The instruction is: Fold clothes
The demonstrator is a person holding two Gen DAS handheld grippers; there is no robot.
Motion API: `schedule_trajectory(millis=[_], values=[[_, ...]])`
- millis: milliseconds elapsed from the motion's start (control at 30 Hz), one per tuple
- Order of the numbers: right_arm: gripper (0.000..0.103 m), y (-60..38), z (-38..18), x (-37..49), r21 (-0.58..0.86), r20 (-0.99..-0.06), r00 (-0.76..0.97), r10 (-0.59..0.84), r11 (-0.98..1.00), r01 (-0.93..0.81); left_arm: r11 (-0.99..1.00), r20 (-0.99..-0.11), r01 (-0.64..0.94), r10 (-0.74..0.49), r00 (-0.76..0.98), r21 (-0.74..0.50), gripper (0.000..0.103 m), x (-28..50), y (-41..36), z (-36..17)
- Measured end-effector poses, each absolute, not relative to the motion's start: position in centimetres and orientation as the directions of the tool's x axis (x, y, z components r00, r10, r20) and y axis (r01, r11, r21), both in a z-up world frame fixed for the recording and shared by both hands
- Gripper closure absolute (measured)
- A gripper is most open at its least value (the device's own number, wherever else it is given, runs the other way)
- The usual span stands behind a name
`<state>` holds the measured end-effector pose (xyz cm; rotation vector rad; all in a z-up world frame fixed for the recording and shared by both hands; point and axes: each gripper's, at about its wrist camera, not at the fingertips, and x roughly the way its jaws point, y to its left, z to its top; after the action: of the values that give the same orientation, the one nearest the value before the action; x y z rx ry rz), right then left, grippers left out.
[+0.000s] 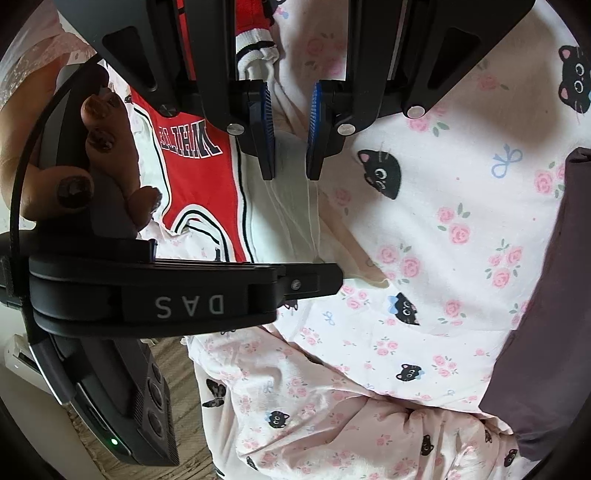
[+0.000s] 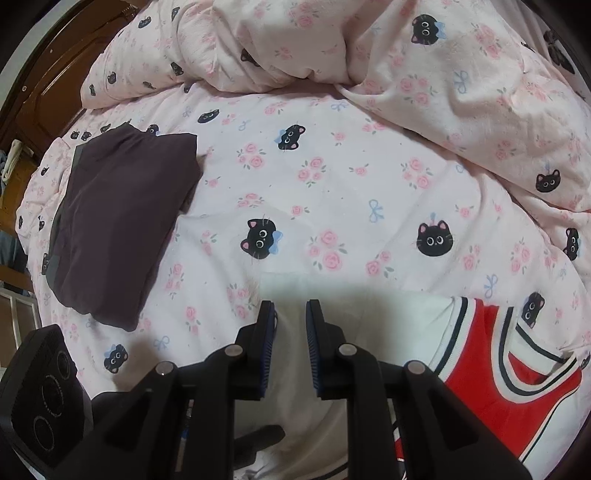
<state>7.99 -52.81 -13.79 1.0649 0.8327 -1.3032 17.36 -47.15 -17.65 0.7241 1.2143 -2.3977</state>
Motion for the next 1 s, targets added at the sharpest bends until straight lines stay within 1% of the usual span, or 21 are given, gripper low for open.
schedule_trajectory(millis=[233,500,567,600,633,700,767,1000], values=[[0.084,-53.3,-14.2,10.0,0.104,-0.947,0.101,-0.305,0.006,0.995,-0.561,-0.573,0.512,-0.081,-0.816,-0.65,0.089,17.1,-47.4,-17.5],[0.084,-54.1,-15.2,11.0,0.021,-0.961,0.029,-0.274,0.03,0.999,-0.557,-0.561,0.506,-0.085,-0.823,-0.659,0.089,17.3,-47.7,-17.3],[0.089,-54.2,-15.3,10.8,0.014,-0.962,0.02,-0.272,0.023,1.0,-0.56,-0.556,0.5,-0.083,-0.827,-0.661,0.089,17.3,-47.7,-17.2],[0.097,-54.1,-15.2,10.6,0.016,-0.961,0.02,-0.276,0.017,1.0,-0.561,-0.554,0.497,-0.081,-0.829,-0.662,0.089,17.4,-47.7,-17.1],[0.1,-54.1,-15.1,10.5,0.019,-0.96,0.021,-0.279,0.011,1.0,-0.563,-0.551,0.494,-0.08,-0.83,-0.663,0.089,17.4,-47.6,-17.1],[0.1,-53.7,-14.5,9.7,0.044,-0.949,0.034,-0.312,-0.025,0.999,-0.574,-0.55,0.489,-0.079,-0.832,-0.657,0.089,17.4,-47.5,-16.8],[0.1,-52.7,-13.5,8.8,0.098,-0.932,0.068,-0.356,-0.067,0.993,-0.592,-0.549,0.479,-0.073,-0.833,-0.648,0.089,17.3,-47.3,-16.5],[0.1,-47.7,-10.7,4.5,0.261,-0.846,0.126,-0.519,-0.196,0.945,-0.673,-0.56,0.439,-0.045,-0.828,-0.595,0.089,16.4,-45.8,-15.3]])
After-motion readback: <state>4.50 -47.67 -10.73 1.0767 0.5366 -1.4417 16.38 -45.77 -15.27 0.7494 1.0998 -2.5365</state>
